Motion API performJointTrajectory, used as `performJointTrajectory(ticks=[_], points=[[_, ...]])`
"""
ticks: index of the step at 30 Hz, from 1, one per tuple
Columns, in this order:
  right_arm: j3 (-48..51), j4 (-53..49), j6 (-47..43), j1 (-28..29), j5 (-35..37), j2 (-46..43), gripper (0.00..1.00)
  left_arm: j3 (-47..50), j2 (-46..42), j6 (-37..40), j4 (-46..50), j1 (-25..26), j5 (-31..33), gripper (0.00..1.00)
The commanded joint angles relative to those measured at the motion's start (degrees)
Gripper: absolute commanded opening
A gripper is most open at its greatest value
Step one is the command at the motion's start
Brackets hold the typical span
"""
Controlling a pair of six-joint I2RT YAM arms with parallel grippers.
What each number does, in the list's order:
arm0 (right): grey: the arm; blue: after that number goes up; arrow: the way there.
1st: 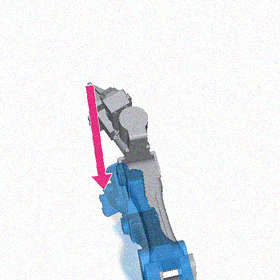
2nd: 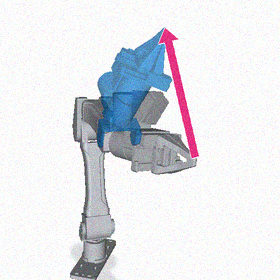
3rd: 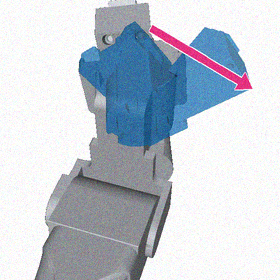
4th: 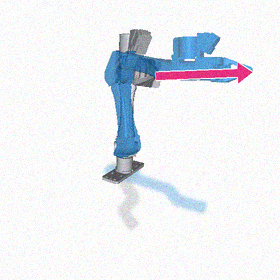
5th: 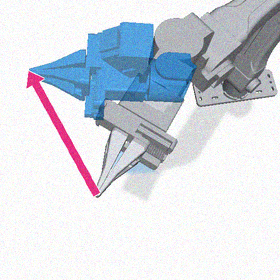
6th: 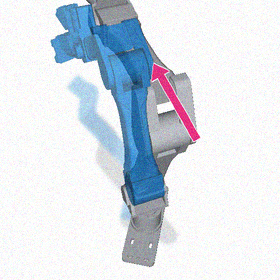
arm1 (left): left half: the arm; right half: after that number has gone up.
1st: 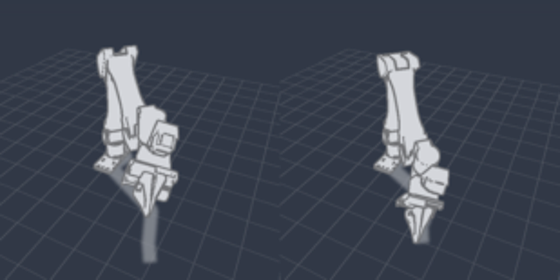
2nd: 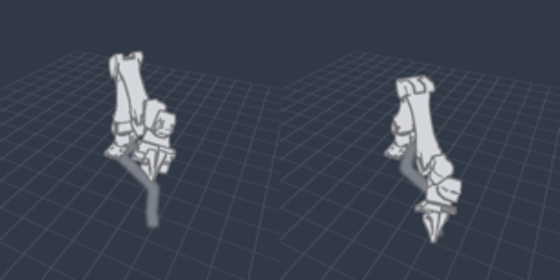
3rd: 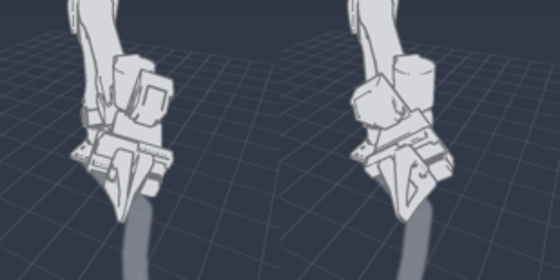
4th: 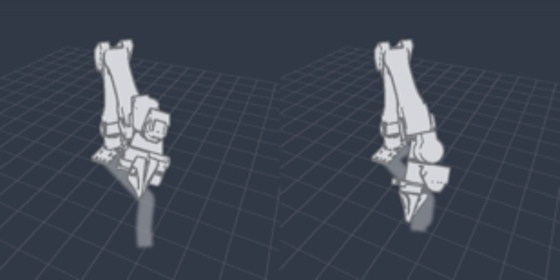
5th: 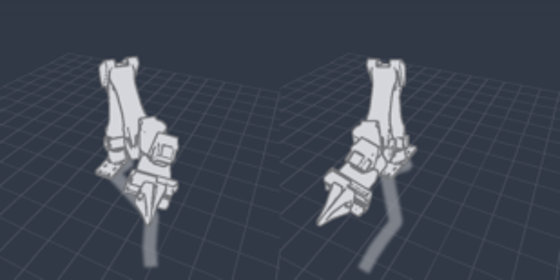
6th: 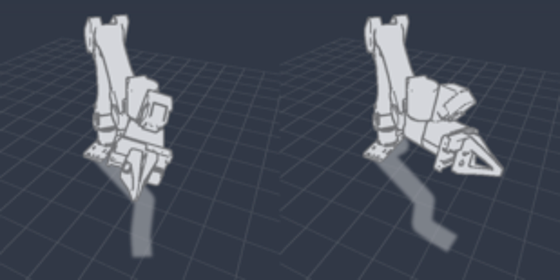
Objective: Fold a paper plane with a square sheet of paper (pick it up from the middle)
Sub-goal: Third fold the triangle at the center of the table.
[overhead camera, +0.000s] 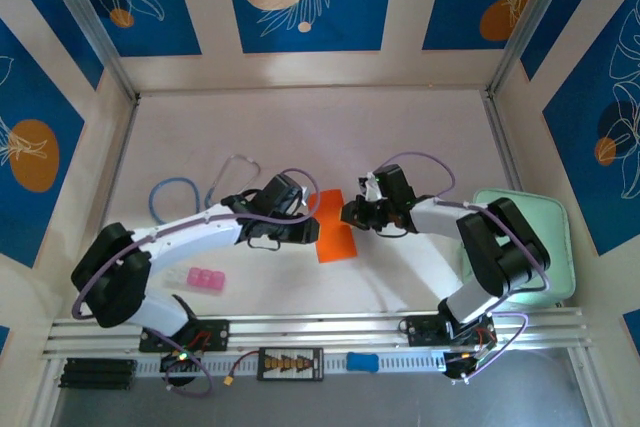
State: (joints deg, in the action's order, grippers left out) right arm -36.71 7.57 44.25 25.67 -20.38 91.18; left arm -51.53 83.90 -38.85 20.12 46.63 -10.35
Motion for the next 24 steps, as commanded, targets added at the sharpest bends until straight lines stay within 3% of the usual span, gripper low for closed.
performJointTrajectory(ticks=[1,13,24], points=[[2.19,3.37,0.79,-0.57,-4.86,3.55,0.1,-1.91,1.61,-0.03,-0.91,-0.64,-3.45,0.48],[8.14,5.04,10.07,0.59,-1.54,7.01,0.07,2.38,6.23,-6.43,-10.52,-5.91,-11.26,0.51],[9.06,6.13,13.63,2.48,0.52,6.82,0.07,3.25,12.19,-9.4,-16.87,-6.74,-14.25,0.43]])
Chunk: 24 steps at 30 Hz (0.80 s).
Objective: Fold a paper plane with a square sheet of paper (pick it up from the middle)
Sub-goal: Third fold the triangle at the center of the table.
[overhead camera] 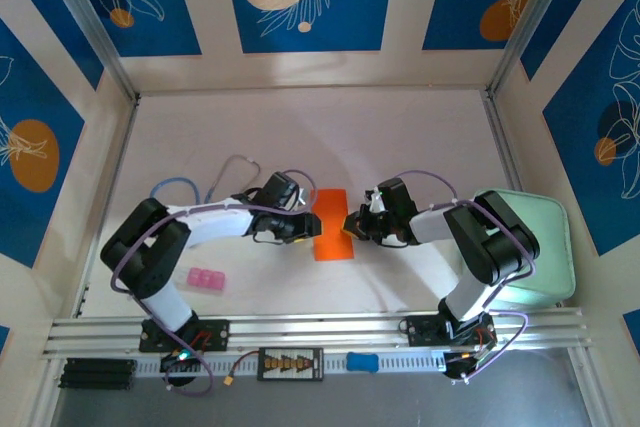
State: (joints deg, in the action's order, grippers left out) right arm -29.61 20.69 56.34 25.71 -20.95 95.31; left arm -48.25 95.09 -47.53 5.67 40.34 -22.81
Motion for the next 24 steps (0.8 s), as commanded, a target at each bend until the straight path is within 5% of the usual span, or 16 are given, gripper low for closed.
performJointTrajectory(ticks=[1,24], points=[[1.77,-7.31,1.51,2.55,1.24,2.69,0.07,-0.04,1.42,-0.71,-2.59,-0.49,-1.8,0.43],[1.22,-8.64,0.54,3.29,1.98,2.55,0.06,0.05,5.92,-2.2,-5.74,-0.44,-2.15,0.29]])
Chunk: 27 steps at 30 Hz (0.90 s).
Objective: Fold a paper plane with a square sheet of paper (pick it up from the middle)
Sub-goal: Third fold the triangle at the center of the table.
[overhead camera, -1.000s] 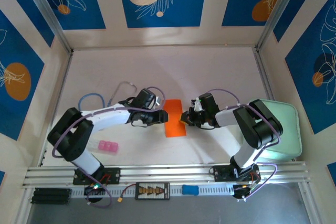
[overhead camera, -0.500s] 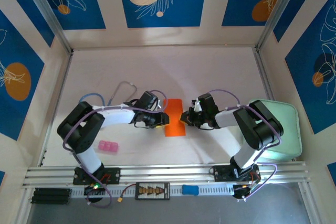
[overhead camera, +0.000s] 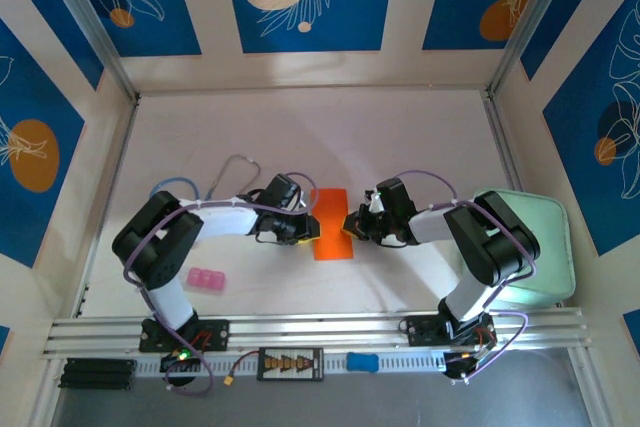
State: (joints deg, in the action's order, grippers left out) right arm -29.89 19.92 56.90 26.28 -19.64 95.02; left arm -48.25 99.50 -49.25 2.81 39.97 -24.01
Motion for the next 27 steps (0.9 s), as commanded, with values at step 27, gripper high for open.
performJointTrajectory(ticks=[27], points=[[3.08,-6.51,-3.59,4.22,1.95,-4.47,0.18,4.15,-4.28,-5.03,-6.73,-0.45,-0.64,0.03]])
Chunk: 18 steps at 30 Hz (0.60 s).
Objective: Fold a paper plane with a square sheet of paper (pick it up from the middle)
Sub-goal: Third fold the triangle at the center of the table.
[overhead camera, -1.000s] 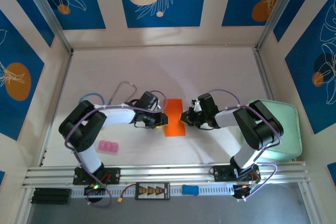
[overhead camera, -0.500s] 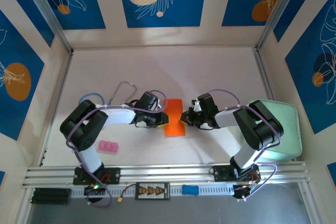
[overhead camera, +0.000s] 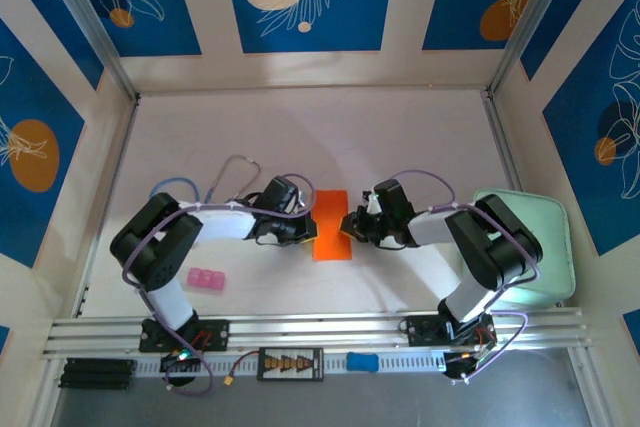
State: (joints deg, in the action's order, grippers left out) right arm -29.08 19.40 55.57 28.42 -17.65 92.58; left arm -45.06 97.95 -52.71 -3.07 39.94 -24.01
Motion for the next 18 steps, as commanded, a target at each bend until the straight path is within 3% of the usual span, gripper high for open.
performJointTrajectory(ticks=[1,3,6,10,12,18], points=[[2.41,-7.01,-3.07,2.29,0.61,-3.97,0.21,1.07,-3.17,-1.69,0.16,-0.4,-0.34,0.03],[1.92,-10.44,-5.68,3.52,2.75,-8.88,0.32,1.15,-3.88,-1.87,1.92,-0.59,-0.53,0.01],[-0.51,-20.22,-12.43,8.19,12.28,-17.58,0.52,2.11,-5.45,-2.35,2.69,-0.73,-0.51,0.0],[-1.88,-25.49,-20.2,14.38,24.19,-23.19,0.57,3.22,-6.73,-3.52,2.7,-1.61,-0.78,0.0],[-0.39,-22.06,-27.66,19.53,29.55,-24.34,0.67,3.22,-6.9,-4.02,2.72,-2.01,-1.43,0.0],[1.96,-11.71,-47.98,34.83,45.88,-22.04,0.67,3.15,-7.69,-5.47,2.44,-2.67,-3.27,0.0]])
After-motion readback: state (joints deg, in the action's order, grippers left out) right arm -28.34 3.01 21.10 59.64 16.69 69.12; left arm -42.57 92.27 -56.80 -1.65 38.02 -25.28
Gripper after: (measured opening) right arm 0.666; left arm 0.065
